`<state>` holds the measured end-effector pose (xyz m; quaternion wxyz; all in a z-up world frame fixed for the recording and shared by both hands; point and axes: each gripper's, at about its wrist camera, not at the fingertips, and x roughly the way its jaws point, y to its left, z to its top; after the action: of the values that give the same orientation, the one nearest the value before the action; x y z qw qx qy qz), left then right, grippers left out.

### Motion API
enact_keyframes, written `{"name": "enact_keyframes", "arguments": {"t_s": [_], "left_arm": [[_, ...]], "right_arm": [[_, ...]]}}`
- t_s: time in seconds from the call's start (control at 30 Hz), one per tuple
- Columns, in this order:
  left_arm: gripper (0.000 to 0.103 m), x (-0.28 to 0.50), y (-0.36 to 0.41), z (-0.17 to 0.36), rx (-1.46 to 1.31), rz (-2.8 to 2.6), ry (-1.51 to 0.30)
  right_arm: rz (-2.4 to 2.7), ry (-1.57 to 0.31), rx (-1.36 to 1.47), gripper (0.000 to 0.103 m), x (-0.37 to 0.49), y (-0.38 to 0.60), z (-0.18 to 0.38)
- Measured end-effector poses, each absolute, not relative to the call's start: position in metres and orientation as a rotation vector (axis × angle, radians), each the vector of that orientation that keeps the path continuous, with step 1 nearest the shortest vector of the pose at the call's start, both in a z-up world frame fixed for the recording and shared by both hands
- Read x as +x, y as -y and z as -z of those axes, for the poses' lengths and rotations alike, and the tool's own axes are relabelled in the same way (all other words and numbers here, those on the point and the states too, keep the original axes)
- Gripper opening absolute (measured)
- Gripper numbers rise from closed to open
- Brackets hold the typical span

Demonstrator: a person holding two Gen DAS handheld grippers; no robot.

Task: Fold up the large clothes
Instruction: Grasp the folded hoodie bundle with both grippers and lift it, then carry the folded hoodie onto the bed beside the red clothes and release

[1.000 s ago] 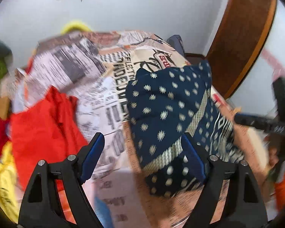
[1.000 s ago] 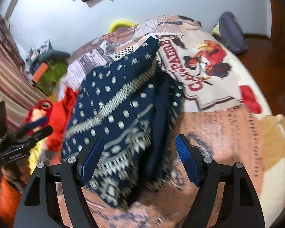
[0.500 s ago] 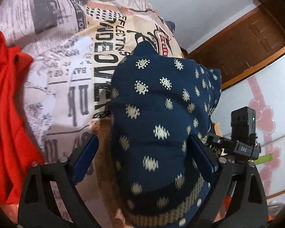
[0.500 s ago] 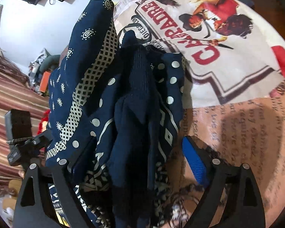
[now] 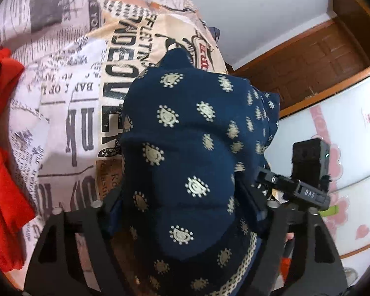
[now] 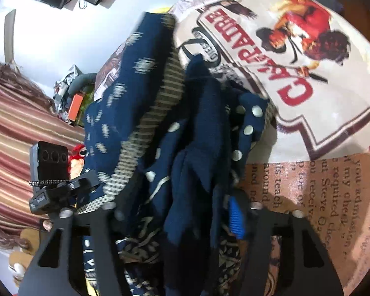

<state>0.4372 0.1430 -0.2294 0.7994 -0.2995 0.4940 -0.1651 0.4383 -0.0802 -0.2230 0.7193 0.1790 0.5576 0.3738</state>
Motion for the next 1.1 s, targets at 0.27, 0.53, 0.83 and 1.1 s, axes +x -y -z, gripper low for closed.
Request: {"name": "enact_keyframes", "arguments": {"t_s": [0.27, 0.53, 0.83, 1.1], "left_arm": [[0.06, 0.401, -0.144, 0.16, -0.546, 0.354, -0.969], [0.06, 0.338, -0.191, 0.074, -0.521, 0.314, -0.797], [0.06, 0.27, -0.278, 0.035, -0.526, 0.195, -0.699], [0.06, 0.25, -0.356, 0.077, -0.595, 0.094, -0.723]], "right_arm": [[-0.81, -1.155, 0.292, 0.032, 0.417, 0.063, 0.156], [-0.882, -0.994, 0.24, 0.032, 0.381, 0.018, 0.069], [-1.008, -0.93, 0.218, 0.032, 0.333, -0.063, 0.041], [-1.066, -1.002, 0.186, 0.032, 0.319, -0.136, 0.069]]}}
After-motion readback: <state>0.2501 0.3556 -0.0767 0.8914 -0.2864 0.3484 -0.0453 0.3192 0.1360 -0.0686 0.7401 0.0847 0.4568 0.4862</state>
